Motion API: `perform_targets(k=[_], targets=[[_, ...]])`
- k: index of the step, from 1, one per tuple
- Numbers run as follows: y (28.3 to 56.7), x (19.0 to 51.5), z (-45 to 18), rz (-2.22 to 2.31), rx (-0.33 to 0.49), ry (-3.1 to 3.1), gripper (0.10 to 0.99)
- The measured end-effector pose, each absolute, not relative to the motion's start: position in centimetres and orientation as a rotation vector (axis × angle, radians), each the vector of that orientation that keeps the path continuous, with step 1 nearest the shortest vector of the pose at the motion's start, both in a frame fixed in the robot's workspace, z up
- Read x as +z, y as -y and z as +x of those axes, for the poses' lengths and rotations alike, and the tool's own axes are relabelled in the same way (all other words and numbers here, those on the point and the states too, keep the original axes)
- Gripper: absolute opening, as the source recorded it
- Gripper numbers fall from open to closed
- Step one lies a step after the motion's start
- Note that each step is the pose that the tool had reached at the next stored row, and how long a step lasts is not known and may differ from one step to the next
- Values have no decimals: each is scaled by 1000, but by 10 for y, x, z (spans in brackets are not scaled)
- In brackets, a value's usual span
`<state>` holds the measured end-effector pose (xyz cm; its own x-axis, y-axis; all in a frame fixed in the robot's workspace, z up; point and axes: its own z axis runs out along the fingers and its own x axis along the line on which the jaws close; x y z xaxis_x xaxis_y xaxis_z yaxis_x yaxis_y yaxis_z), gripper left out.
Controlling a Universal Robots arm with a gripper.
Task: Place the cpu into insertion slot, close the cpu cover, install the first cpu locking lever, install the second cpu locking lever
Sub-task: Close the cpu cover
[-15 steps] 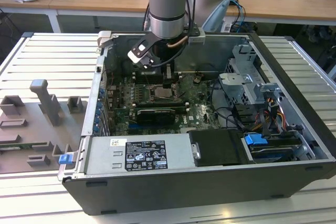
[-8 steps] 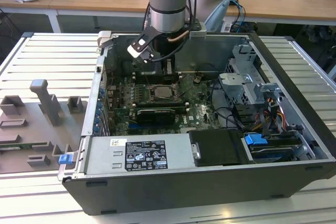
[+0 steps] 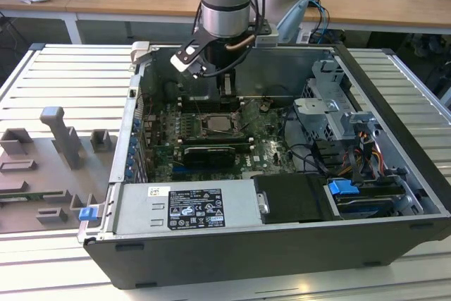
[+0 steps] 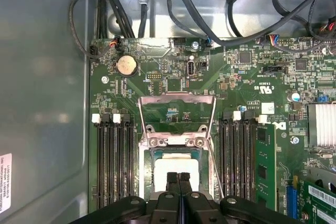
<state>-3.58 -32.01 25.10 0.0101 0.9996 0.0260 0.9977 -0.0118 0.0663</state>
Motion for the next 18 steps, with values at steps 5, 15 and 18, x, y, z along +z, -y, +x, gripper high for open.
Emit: perform_targets(k=[5, 15, 18], targets=[[320, 251, -36, 2212, 101, -2188, 106], [320, 271, -36, 2212, 101, -2188, 106], [320, 280, -36, 2212, 101, -2188, 106]])
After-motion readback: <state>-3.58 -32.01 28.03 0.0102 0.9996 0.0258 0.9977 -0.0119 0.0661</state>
